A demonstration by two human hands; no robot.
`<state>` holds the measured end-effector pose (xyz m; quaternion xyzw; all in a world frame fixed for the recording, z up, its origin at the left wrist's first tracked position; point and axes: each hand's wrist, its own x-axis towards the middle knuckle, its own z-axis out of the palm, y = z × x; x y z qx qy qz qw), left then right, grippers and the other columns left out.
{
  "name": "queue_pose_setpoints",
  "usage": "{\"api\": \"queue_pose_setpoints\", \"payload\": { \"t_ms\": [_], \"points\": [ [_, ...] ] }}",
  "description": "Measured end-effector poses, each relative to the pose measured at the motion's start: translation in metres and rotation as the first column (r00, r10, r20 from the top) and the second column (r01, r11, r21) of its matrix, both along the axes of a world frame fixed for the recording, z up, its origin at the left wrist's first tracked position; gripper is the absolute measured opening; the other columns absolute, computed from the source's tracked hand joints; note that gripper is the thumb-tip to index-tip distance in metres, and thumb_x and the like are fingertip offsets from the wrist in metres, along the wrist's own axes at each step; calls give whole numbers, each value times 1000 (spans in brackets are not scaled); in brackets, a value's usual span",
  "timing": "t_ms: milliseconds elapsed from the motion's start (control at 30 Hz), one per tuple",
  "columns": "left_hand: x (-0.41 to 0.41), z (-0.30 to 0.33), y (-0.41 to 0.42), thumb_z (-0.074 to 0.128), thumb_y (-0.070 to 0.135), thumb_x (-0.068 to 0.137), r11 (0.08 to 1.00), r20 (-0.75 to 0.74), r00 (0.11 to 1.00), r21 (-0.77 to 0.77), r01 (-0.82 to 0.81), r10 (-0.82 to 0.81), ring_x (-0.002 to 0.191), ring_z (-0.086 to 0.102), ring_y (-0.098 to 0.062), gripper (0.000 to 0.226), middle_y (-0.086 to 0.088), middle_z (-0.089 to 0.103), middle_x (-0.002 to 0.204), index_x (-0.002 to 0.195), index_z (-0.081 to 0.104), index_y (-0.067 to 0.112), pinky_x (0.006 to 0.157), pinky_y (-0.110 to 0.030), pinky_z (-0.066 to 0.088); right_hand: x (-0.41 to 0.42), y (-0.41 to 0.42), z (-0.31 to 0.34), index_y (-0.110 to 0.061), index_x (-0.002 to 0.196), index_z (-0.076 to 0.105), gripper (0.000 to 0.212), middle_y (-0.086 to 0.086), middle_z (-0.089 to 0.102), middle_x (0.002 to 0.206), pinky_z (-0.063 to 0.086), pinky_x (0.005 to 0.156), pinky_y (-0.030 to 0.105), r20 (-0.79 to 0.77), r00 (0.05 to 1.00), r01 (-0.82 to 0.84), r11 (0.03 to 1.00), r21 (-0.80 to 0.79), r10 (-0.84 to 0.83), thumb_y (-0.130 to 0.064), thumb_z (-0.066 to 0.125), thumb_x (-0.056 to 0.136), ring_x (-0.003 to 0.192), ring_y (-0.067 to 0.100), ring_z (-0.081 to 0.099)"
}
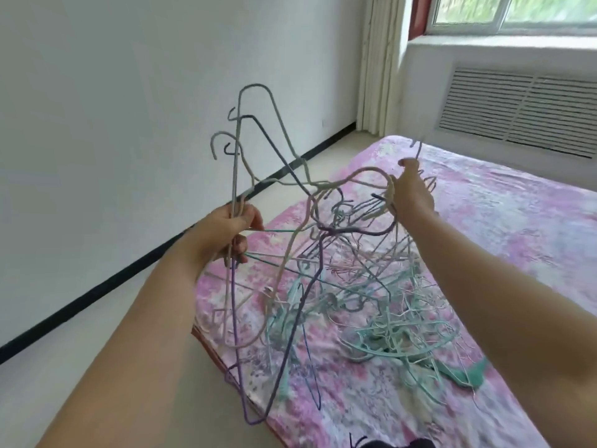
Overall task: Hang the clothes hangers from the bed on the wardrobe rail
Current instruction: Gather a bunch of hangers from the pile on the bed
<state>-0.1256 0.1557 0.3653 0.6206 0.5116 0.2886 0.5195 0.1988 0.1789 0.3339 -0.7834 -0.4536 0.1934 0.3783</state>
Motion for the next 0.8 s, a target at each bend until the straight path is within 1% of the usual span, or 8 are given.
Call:
{"api": "queue_pose_setpoints", "payload": {
  "t_ms": [133, 267, 333, 400, 500, 600, 667, 800],
  "points": [
    [-14, -38, -3, 58, 25, 95, 986, 25, 998, -150, 69, -66, 55, 55, -14, 18, -5, 69, 91, 102, 59, 8, 55, -35, 54, -2, -19, -29, -18, 152, 1, 67, 20, 60, 120, 38, 74, 37, 24, 998, 60, 998, -27, -59, -9, 40, 98, 103, 36, 59],
    [-48, -83, -6, 74, 38, 78, 915, 200, 980, -398, 72, 10, 48, 47, -9, 47, 0, 51, 68, 107, 54, 7, 52, -32, 51, 3, -42, -62, -22, 150, -6, 76, 15, 60, 117, 43, 82, 42, -93, 978, 190, 981, 23, -187, -19, 48, 96, 101, 33, 59],
    [-58, -101, -4, 59, 35, 91, 864, 289, 951, -500, 55, 106, 42, 43, -6, 28, 3, 40, 57, 99, 52, 10, 46, -29, 49, 2, -50, -80, -24, 149, -5, 77, 19, 65, 101, 46, 76, 42, -13, 981, 195, 981, -4, -195, -24, 50, 95, 84, 36, 62],
    [-64, -112, 1, 46, 33, 97, 797, 327, 927, -602, 55, 183, 35, 37, -4, 21, 7, 34, 48, 87, 49, 14, 41, -23, 43, -5, -50, -94, -22, 144, 21, 61, 16, 66, 94, 47, 71, 38, 54, 993, 113, 986, -118, -108, -25, 55, 93, 80, 33, 62],
    [-72, -123, 8, 46, 29, 96, 774, 341, 909, -633, 32, 240, 33, 34, -3, 19, 8, 33, 48, 84, 48, 14, 39, -19, 39, -23, -51, -100, -14, 104, 60, 22, 12, 63, 98, 41, 66, 30, 35, 997, -60, 970, -235, 70, -29, 63, 88, 82, 27, 58],
    [-83, -132, 15, 45, 23, 99, 775, 306, 904, -630, -43, 299, 36, 40, -4, 18, 7, 42, 52, 84, 52, 15, 46, -24, 46, -37, -48, -95, -13, 90, 61, 18, 4, 57, 79, 40, 65, 29, -125, 983, -157, 973, -169, 137, -27, 71, 84, 74, 23, 53],
    [-88, -136, 20, 52, 23, 96, 760, 260, 903, -642, -104, 343, 40, 49, -7, 22, 3, 52, 55, 78, 59, 13, 50, -27, 51, -49, -47, -85, -12, 93, 62, 16, 5, 60, 80, 44, 64, 30, -223, 966, -150, 986, -70, 131, -22, 71, 84, 73, 21, 54],
    [-91, -141, 21, 55, 23, 97, 729, 168, 895, -650, -214, 413, 40, 59, -11, 29, -2, 59, 50, 76, 65, 7, 55, -29, 54, -76, -40, -57, -14, 99, 65, 14, 4, 61, 86, 43, 65, 24, -105, 990, -86, 994, 71, 94, -15, 68, 85, 75, 17, 56]
  ]
}}
